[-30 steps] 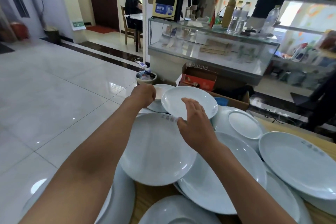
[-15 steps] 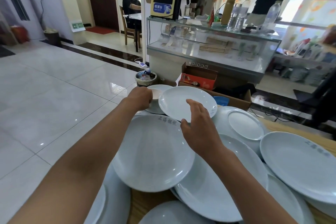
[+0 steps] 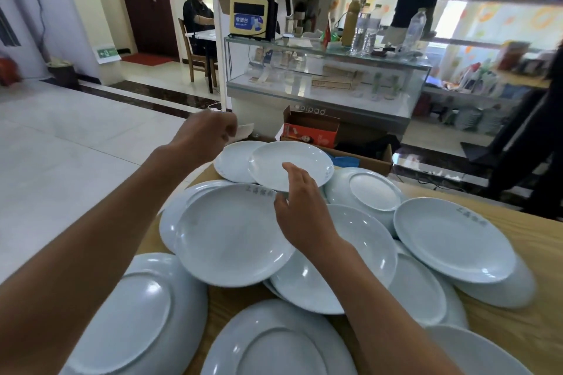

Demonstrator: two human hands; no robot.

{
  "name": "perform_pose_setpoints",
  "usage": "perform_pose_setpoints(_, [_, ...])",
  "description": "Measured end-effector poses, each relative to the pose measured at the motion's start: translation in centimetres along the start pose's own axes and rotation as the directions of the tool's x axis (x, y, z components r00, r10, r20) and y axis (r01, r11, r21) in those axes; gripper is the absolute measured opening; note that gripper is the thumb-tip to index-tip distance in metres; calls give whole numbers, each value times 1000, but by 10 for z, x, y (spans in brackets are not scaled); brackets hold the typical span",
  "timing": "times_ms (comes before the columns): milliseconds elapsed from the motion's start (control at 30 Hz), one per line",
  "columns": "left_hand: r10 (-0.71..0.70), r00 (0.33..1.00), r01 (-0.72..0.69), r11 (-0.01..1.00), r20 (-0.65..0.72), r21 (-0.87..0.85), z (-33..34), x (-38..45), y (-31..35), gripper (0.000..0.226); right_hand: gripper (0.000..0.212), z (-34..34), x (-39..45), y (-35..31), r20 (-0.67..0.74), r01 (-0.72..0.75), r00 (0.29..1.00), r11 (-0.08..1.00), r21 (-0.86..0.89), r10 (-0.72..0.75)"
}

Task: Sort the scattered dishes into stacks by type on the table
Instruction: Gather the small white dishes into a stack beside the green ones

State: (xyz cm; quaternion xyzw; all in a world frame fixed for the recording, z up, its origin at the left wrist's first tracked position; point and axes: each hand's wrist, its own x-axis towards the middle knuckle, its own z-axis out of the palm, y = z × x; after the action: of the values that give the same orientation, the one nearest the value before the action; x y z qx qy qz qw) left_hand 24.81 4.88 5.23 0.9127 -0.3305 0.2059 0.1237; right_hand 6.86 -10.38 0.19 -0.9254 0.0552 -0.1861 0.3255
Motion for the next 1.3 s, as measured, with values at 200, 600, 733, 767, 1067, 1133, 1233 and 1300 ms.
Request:
perform_pose_setpoints(200, [104, 993, -113, 976, -56, -186, -21, -56, 102, 38, 72, -46, -36, -2, -100, -45, 994, 997, 59, 51])
perform_pose_setpoints(600, [413, 908, -416, 866, -72, -276, -41, -118, 296, 15, 41, -167, -167, 53, -296, -197, 936, 980, 1, 189])
perform_pose_setpoints(733, [481, 873, -476, 809, -77, -345, -36, -132, 357, 18, 26, -204, -214, 79, -402, -270, 886, 962, -41, 232])
perform_pose_setpoints(767, [505, 859, -498, 786, -84, -366, -35, -135, 373, 21, 22, -214, -227, 87, -430, -290, 869, 956, -44, 244])
perform_pose_setpoints(1067, [683, 711, -682, 608, -170, -406, -21, -157, 487, 51, 18, -285, -343, 143, -675, -527, 626, 850, 3, 390])
perform_pose_setpoints(1133, [717, 684, -693, 582, -134, -426, -17, -162, 507, 53, 17, -295, -368, 156, -704, -593, 567, 805, 12, 428])
perform_pose_setpoints(1233, [756, 650, -695, 554, -72, -458, -8, -168, 532, 52, 15, -302, -395, 176, -714, -676, 503, 737, 27, 488])
perform_pose_setpoints(1300, [782, 622, -700, 528, -46, -480, -3, -173, 546, 53, 15, -302, -408, 188, -711, -706, 473, 707, 48, 520])
